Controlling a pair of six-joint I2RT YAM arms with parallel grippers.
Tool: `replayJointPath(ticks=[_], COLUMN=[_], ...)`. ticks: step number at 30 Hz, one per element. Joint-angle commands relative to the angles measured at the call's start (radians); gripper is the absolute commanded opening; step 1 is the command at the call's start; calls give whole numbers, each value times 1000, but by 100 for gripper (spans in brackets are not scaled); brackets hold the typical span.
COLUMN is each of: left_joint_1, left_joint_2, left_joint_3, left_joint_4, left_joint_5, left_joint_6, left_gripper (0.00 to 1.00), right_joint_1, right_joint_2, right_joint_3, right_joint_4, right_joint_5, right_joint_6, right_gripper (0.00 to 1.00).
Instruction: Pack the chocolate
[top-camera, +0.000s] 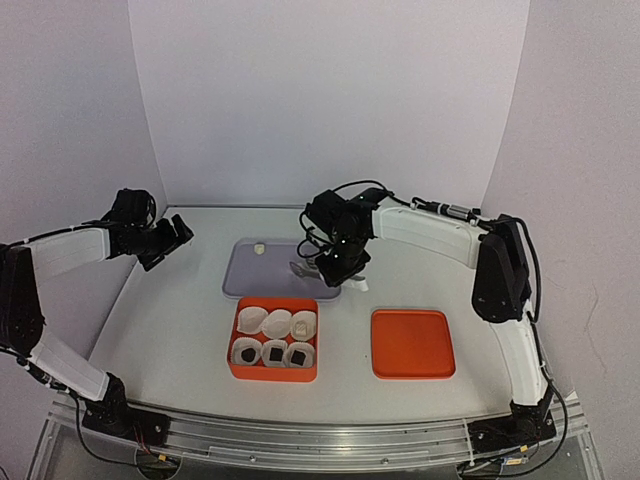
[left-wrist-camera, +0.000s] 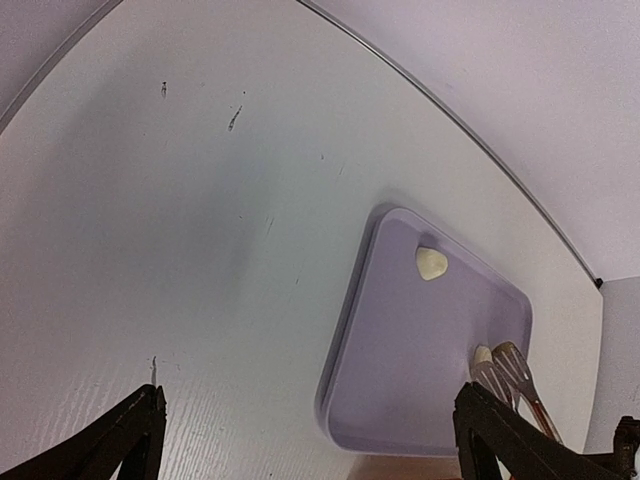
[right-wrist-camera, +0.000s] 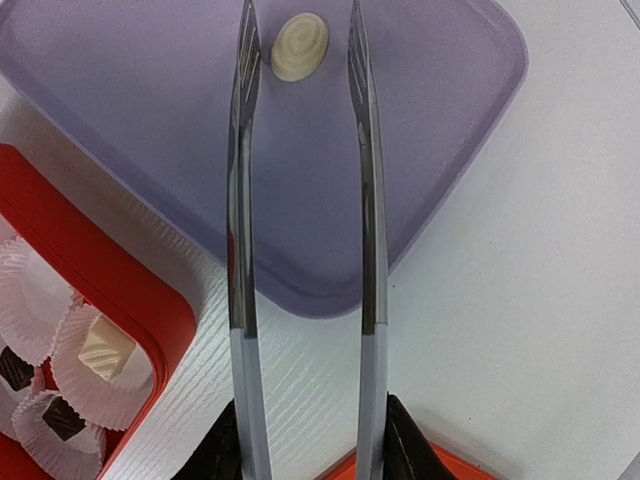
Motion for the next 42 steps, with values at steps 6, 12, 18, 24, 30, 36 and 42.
replayJointPath(ticks=[6, 12, 18, 24, 30, 36, 42], left_joint_1=[-3, -3, -3, -3, -3, -3, -2], left_joint_2=[8, 5, -4, -14, -21, -23, -24], left_joint_3=[11, 12, 9, 6, 3, 0, -1], left_joint_4=[19, 21, 20, 18, 19, 23, 24], left_joint_5=[-14, -17, -20, -27, -30, -28, -25], left_joint_6=[8, 7, 3, -2, -8, -13, -14], left_gripper=[100, 100, 100, 100, 100, 100, 100], right_joint_1=[-1, -2, -1, -2, -1, 0, -2], right_joint_2=[33, 15, 2, -19, -53, -96, -161], right_joint_3=[59, 38, 34, 49, 55, 41, 0], right_joint_4=[15, 15, 16, 17, 21, 25, 31], right_joint_5=[6, -1, 20, 46, 41, 12, -66], right_joint_6=[22, 31, 28, -1, -25, -51, -129], right_gripper=[30, 21, 14, 7, 0, 0, 0])
